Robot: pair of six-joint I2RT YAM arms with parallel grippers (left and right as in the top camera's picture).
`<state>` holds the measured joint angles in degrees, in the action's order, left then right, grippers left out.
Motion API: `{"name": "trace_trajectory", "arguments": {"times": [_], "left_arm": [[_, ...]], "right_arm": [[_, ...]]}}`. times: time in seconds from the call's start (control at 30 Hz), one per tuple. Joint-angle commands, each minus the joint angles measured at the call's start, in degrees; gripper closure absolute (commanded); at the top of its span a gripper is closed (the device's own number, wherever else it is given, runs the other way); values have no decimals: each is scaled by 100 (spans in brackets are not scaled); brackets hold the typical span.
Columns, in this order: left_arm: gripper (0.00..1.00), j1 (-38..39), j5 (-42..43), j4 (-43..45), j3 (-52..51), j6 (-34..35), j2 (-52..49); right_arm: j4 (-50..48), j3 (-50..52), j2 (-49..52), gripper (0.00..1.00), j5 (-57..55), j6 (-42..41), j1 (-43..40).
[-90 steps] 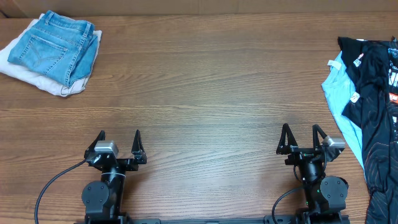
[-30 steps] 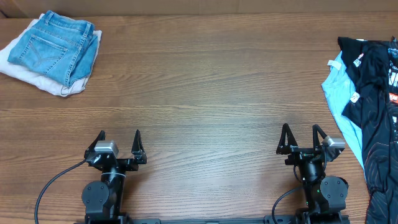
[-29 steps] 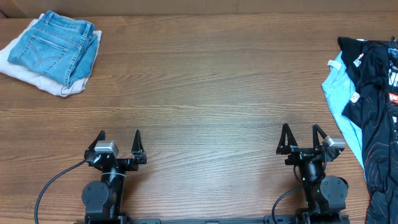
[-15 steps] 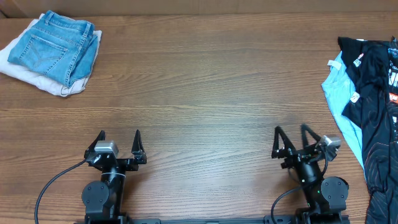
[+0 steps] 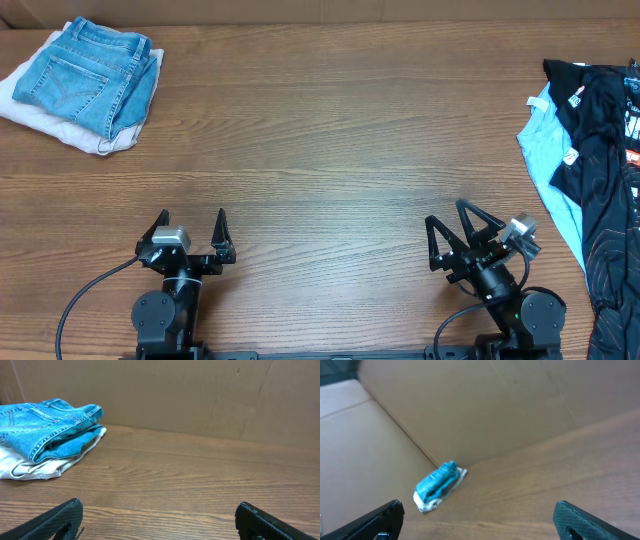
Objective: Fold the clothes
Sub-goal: 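Reach the right gripper to the black jersey pile at right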
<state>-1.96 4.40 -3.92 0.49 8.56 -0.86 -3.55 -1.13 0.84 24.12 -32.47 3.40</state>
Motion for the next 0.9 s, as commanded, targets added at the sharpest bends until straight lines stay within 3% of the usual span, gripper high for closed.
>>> {"name": "trace_trajectory", "arguments": {"times": [0.0,0.13,0.3,0.57,0.87], "left_arm": [[0,37,-48,-15,-22,-129,55],[0,39,-48,-15,-22,-127,55],[0,39,-48,-15,-22,-127,55],[0,37,-48,-15,-22,-127,55],[0,39,-48,-15,-22,-127,55]], "right_arm": [[-57,-358,-42,0,-37,260,-11],[219,-1095,306,0,-704,793,-11],[638,-2306,1550,0,-1589,1650,-17],[2122,-4763,4937,0,-3672,2275,-323],[4533,-8006,8889,0,-3652,2293,-1978]]}}
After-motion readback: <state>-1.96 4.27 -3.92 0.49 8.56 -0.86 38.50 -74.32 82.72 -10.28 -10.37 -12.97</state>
